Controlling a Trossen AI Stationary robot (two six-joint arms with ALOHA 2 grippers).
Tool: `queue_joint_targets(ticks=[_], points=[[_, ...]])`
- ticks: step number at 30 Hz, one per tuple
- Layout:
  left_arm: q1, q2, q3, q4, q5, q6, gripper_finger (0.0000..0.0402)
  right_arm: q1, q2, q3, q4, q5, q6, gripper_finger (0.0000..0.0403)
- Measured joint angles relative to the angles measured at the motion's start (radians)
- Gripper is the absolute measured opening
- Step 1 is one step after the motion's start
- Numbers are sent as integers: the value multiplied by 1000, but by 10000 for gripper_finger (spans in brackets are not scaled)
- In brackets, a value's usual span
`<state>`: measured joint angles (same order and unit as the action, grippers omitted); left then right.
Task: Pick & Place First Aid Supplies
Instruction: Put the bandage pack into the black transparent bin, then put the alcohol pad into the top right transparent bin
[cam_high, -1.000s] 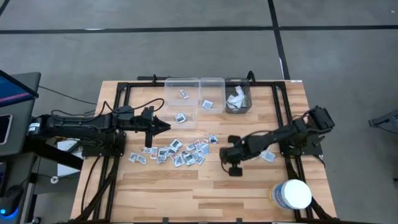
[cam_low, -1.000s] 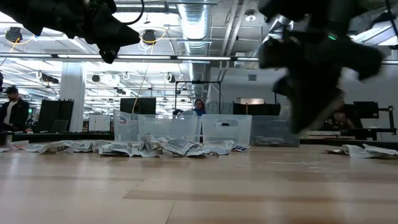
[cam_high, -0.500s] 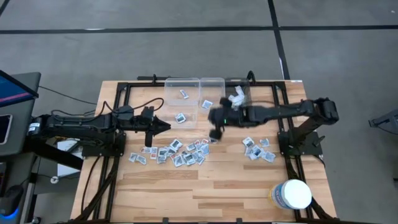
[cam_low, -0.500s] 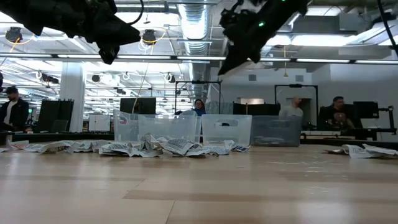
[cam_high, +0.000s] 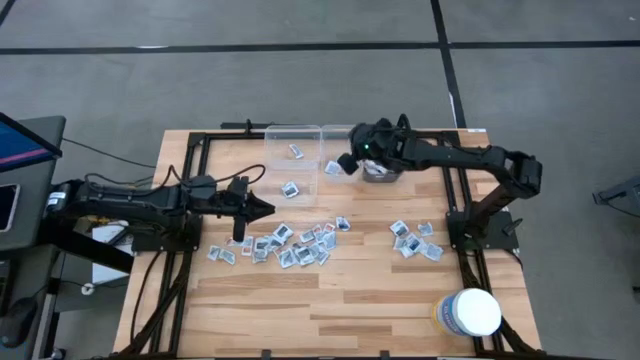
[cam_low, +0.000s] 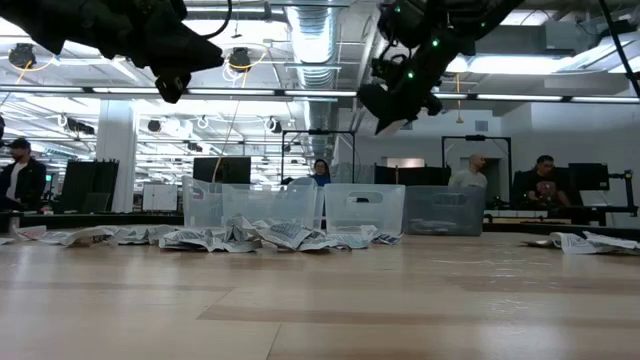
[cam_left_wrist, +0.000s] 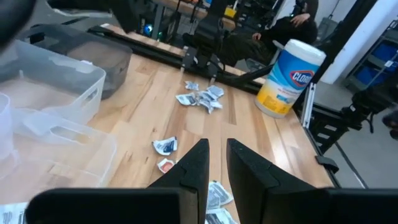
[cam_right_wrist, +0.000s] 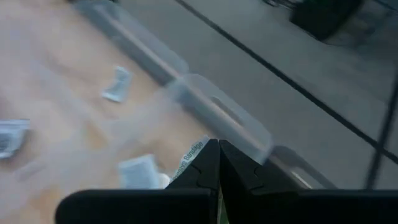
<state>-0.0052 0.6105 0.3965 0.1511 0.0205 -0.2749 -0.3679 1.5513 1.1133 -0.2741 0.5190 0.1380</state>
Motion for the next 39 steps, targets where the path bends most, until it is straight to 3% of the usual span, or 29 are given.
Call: queue_joint_targets(ticks=[6,15,22,34,39], points=[[-35,61,0,-1,-13,-20,56,-52,0,0,-94,115,20,1],[-45,92,0,17,-25,-44,56,-65,0,0,-175,107,22,1],[-45,92,0,25,-28,-44,56,-73,0,0,-265,107,131,5],[-50,92,0,30,-28,-45,56,-71,0,0,-274,110,168,73],[-58,92,0,30,-28,-45,56,-71,0,0,-315,110,179,82]])
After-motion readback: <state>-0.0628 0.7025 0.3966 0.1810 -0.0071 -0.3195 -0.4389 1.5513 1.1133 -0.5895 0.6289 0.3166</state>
